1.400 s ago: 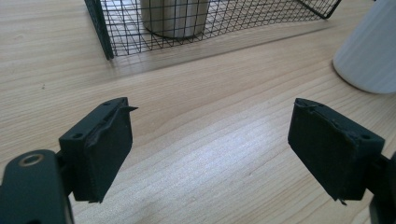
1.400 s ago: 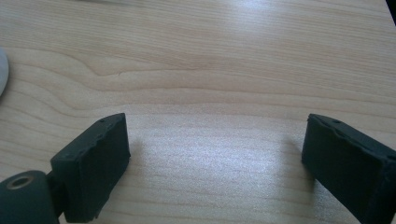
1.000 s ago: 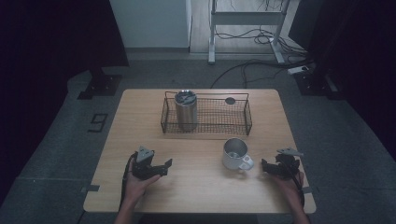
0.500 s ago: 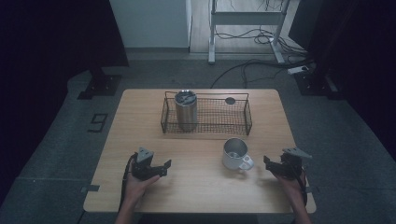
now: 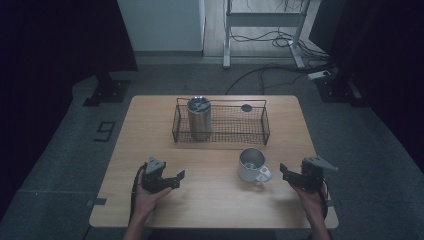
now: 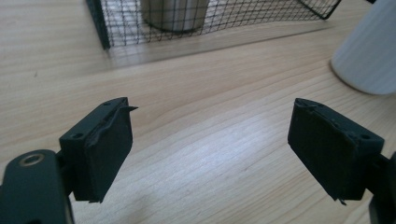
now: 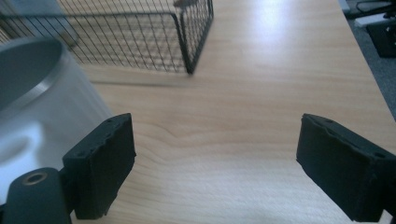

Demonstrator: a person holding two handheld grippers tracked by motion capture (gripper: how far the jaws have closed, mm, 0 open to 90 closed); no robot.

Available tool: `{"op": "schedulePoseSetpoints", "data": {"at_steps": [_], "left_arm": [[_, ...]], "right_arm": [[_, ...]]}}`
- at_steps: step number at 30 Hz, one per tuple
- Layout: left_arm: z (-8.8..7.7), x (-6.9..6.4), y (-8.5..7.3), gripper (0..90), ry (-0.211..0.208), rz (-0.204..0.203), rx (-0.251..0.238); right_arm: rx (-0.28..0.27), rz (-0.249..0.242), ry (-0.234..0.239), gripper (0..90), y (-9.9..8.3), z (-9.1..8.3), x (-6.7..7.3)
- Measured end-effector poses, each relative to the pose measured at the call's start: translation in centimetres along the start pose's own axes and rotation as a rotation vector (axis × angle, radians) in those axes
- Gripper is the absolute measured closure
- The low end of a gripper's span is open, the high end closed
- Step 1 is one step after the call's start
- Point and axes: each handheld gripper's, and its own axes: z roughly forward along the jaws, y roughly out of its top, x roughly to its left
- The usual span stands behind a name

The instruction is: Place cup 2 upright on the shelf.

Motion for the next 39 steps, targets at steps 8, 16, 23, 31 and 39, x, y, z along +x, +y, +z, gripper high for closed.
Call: {"op": "schedulePoseSetpoints", "data": {"at_steps": [8,16,23,31,39], "left_arm": [[-0.5,-0.2,0.3,14.5,-0.002,0.001,-0.014],[-0.5,-0.3,0.3,14.5,-0.003,-0.001,-0.010],[-0.3,-0.3,0.2,14.5,-0.011,0.000,0.001],[0.0,0.0,-0.1,14.5,-0.008,-0.010,0.017],[-0.1,0.5,-0.2,14.5,0.001,-0.016,0.019]], "right_arm": [[-0.045,-0.019,0.051,12.4,2.1,-0.6,2.4],[-0.067,-0.053,0.105,12.4,3.7,-1.0,4.7],[-0.045,-0.091,0.138,12.3,4.1,-0.3,6.7],[-0.041,-0.111,0.163,12.4,4.1,0.7,8.2],[-0.038,-0.128,0.184,12.4,4.0,1.3,8.8]]}}
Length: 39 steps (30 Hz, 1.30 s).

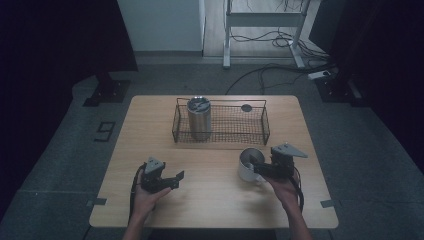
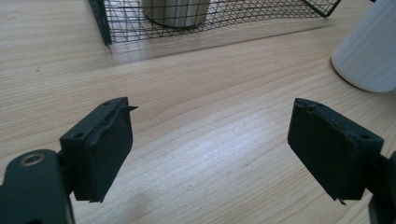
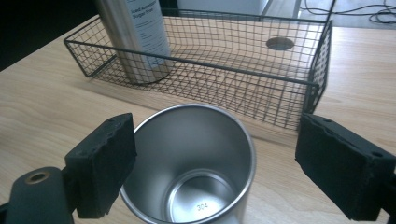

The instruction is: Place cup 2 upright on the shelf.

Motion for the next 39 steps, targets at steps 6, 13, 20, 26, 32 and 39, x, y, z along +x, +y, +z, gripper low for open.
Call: {"op": "schedulePoseSetpoints", "data": {"at_steps": [6,13,20,26,32,39], "left_arm": [[-0.1,0.3,-0.2,14.5,0.011,-0.005,0.007],[0.2,0.4,-0.3,14.5,0.008,-0.003,0.019],[0.2,0.4,-0.4,14.5,0.007,-0.002,0.029],[0.3,0.6,-0.5,14.5,0.000,-0.007,0.037],[0.4,0.6,-0.6,14.5,0.006,-0.004,0.035],[0.4,0.6,-0.6,14.6,0.007,-0.007,0.029]], "right_arm": [[0.034,-0.040,0.007,10.5,-0.5,0.7,0.4],[0.052,-0.054,0.026,4.6,-0.8,0.9,0.8],[0.077,-0.065,0.031,0.3,-0.9,1.3,1.2],[0.090,-0.069,0.026,0.0,-1.2,1.9,1.4],[0.114,-0.086,0.012,0.0,-1.4,2.4,1.7],[0.124,-0.092,0.000,0.0,-1.5,2.8,1.6]]}}
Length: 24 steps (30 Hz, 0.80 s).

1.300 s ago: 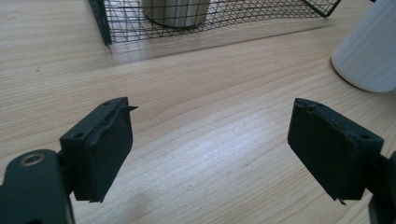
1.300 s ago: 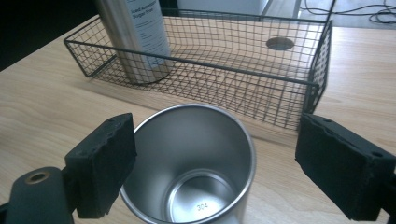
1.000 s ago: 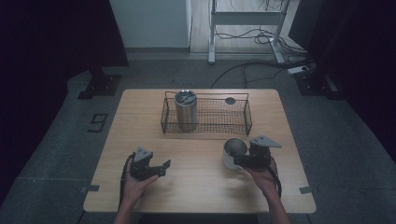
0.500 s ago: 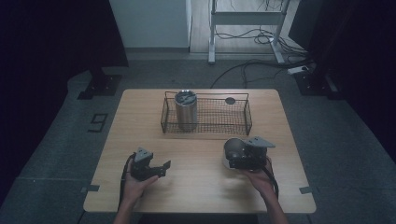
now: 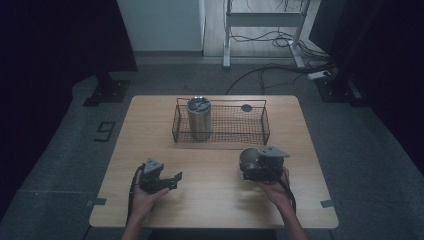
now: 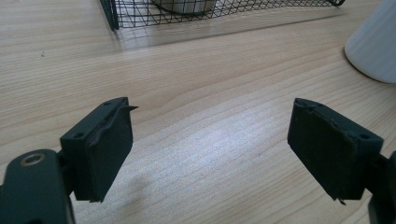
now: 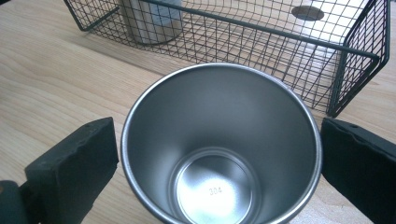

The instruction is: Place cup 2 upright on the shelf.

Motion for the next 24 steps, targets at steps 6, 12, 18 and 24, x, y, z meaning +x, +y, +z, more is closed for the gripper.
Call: {"op": "schedulePoseSetpoints", "data": {"at_steps": [6,12,18,24], "left_arm": [[-0.1,-0.1,0.0,14.7,0.010,0.006,-0.023],[-0.1,0.0,-0.1,14.8,0.011,0.006,-0.027],[-0.1,0.0,-0.1,14.8,0.011,0.008,-0.021],[-0.1,0.0,-0.2,14.8,0.010,0.008,-0.023]], "right_arm": [[0.022,-0.003,-0.001,0.0,-0.2,0.6,-0.1],[0.042,-0.008,0.002,1.1,-0.4,1.1,-0.2],[0.036,-0.019,0.017,5.4,-0.6,1.2,-0.3],[0.033,-0.033,0.016,5.9,-0.6,1.2,-0.3]]}}
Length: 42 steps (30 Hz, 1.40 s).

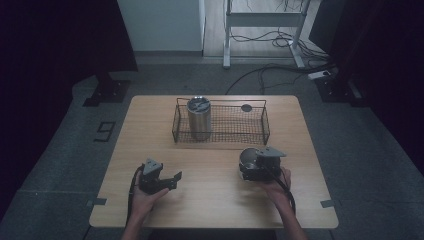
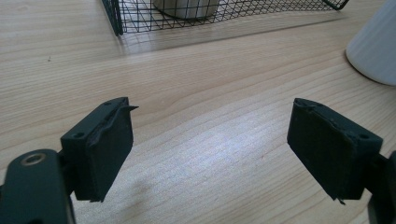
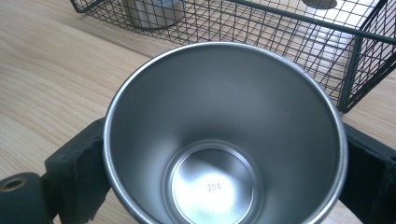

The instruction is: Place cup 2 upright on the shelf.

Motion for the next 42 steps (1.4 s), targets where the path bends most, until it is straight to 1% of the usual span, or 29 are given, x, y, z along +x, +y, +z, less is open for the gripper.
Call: {"op": "schedulePoseSetpoints", "data": {"at_steps": [8,10,11,15,22,25,28,29,30,34,36,40,42], "left_arm": [[-0.1,0.0,0.0,14.8,-0.002,-0.001,-0.003],[-0.1,0.0,0.0,14.8,-0.002,-0.001,-0.003],[-0.1,0.0,0.0,14.8,-0.002,0.000,-0.002],[0.0,0.0,0.0,14.8,-0.002,0.001,-0.001],[0.0,-0.1,0.0,14.8,-0.005,0.005,0.005],[0.0,-0.1,-0.1,14.9,-0.004,0.003,0.004],[0.0,-0.2,-0.1,14.8,-0.006,0.001,0.004],[-0.1,-0.2,-0.1,14.8,-0.007,0.002,0.004],[-0.1,-0.2,0.0,14.9,-0.008,0.002,0.003],[0.1,-0.5,-0.2,14.8,-0.018,0.007,0.014],[0.2,-0.6,-0.2,14.8,-0.018,0.011,0.016],[0.6,-1.0,-0.4,14.8,-0.014,0.033,0.039],[0.7,-1.0,-0.4,14.8,-0.016,0.033,0.045]], "right_arm": [[-0.008,0.001,-0.011,6.2,0.0,0.0,0.1],[-0.010,0.007,-0.011,6.2,0.0,0.0,0.0],[-0.015,0.020,-0.010,6.2,0.0,0.0,-0.1],[-0.022,0.038,-0.004,6.3,-0.1,-0.2,-0.4],[-0.041,0.034,-0.007,6.3,0.1,-0.7,-0.5],[-0.060,0.032,-0.005,6.4,0.4,-1.3,-0.4],[-0.071,0.033,0.004,6.3,0.6,-1.6,-0.4],[-0.077,0.038,0.020,6.3,0.7,-1.8,-0.4],[-0.087,0.053,0.047,6.3,0.9,-2.1,-0.5],[-0.092,0.037,0.037,6.3,1.3,-2.6,-0.1],[-0.096,0.038,0.036,6.4,1.4,-2.7,-0.1],[-0.107,0.049,0.035,6.4,1.9,-3.2,0.0],[-0.106,0.050,0.034,6.4,2.2,-3.2,-0.1]]}}
